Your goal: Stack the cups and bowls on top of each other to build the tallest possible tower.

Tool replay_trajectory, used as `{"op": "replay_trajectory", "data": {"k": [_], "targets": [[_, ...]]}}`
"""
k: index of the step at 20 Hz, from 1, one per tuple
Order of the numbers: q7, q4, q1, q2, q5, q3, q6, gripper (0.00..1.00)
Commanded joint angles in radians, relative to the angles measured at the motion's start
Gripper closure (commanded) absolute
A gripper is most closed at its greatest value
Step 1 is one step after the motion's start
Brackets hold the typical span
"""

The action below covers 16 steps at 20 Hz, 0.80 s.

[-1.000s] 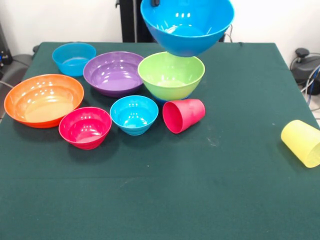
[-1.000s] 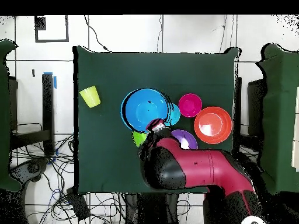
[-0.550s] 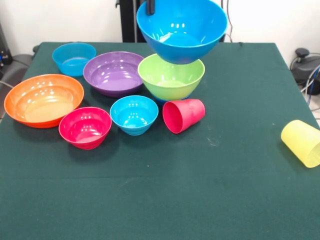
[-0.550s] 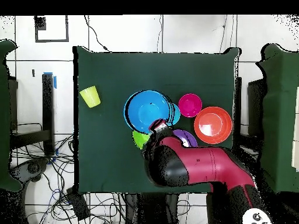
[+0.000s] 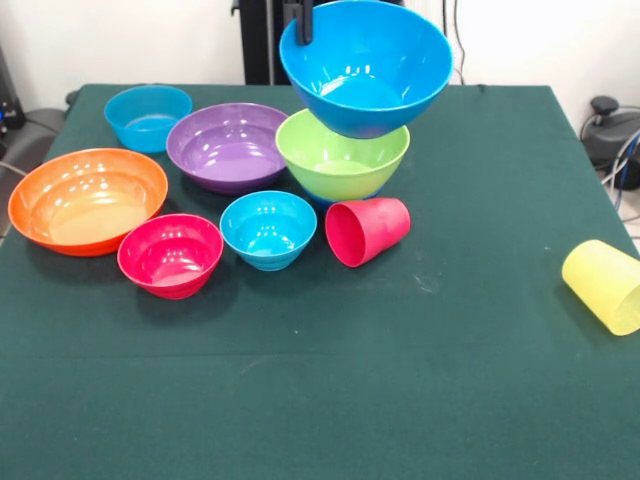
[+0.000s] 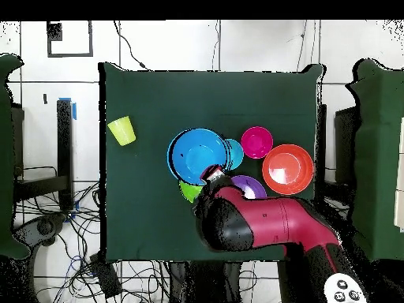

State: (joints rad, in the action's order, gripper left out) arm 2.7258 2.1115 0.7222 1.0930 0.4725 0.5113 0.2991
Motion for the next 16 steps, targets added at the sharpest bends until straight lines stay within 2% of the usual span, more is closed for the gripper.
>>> {"op": "replay_trajectory", "data": {"k": [1,16], "targets": [[-0.101,-0.033,-0.025,-0.040,0.072,-0.003,0.039,1.00],[-0.054,-0.032,-0.061,-0.036,0.099,-0.061,0.000,1.00]]}}
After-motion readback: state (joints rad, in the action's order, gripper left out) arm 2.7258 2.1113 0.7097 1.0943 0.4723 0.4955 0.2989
